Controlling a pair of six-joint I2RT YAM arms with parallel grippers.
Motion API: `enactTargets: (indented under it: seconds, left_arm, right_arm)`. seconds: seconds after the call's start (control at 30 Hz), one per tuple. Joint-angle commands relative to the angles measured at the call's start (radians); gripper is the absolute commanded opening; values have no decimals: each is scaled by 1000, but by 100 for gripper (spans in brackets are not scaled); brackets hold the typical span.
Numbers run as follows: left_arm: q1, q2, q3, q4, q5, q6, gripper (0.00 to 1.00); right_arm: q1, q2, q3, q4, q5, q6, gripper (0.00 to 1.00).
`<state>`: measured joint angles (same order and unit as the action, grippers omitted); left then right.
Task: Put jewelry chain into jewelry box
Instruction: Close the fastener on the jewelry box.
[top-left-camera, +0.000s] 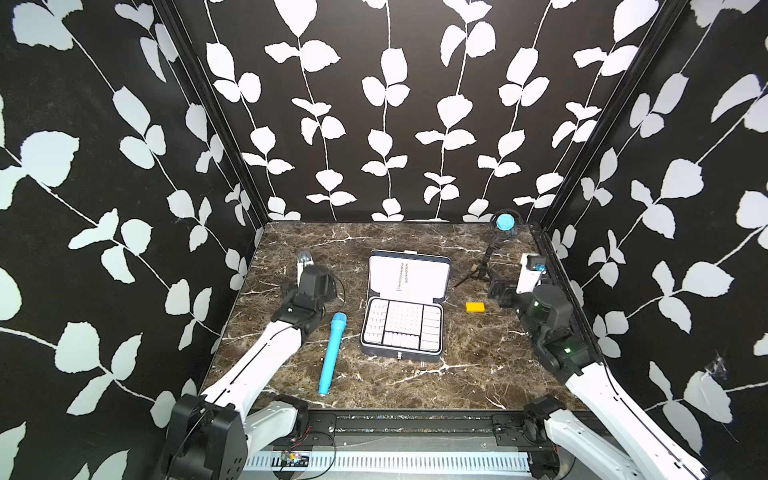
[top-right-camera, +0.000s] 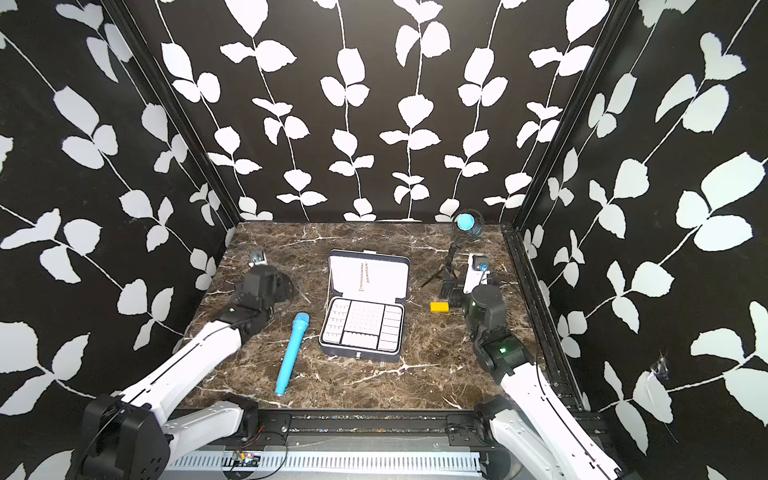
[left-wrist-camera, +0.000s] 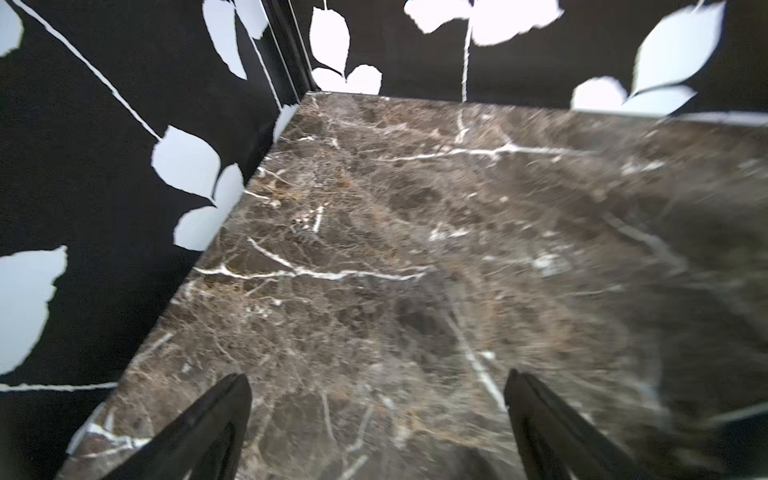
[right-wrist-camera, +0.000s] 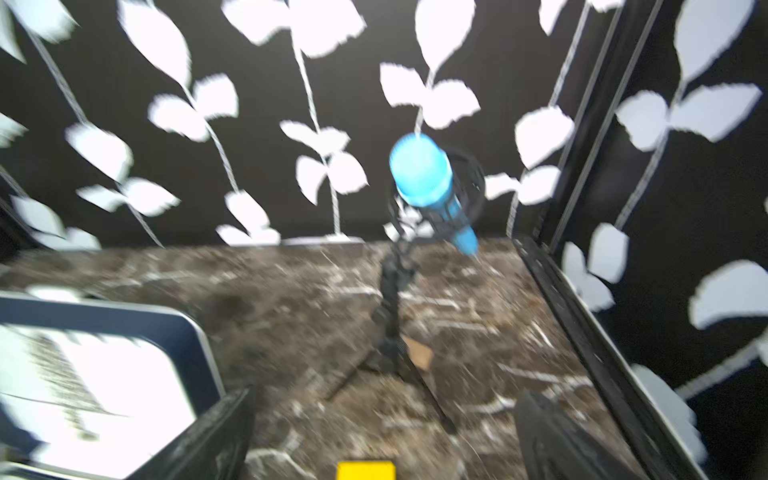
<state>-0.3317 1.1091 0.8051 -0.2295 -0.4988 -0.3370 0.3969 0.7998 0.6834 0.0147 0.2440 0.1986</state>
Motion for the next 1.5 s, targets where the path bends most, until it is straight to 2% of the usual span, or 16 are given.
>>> enactTargets:
  seconds: [0.0,0.1,0.2,0.3,0.43,0.63,0.93,1.47]
  left_arm:
    - [5,-26,12,-137,235,-229,98]
    - [3,-46,-79,40,430,-310,98]
    - [-1,-38,-135,161,553,-362,98]
    - [-19,-30,-180,237,606,-386,98]
    - [-76,-21,-200,254,606,-389,98]
    - [-150,34,-193,245,612,-388,97]
    - [-161,49,-208,221,597,-386,94]
    - [-162,69,-207,216,597,-372,90]
  right_arm:
    - [16,155,200,-133,-220,9,99]
    - [100,318,437,-335,-242,-191,99]
    - [181,437,601,-455,-275,-429,99]
    - [209,559,730,-546,-312,-558,100]
    - [242,695,825,-584,-346,-666,100]
    - [256,863,931,-570,-364,-714,98]
    - [266,989,1006,-549,-290,-731,95]
    - [265,1043,1058,-536,-316,-707,69]
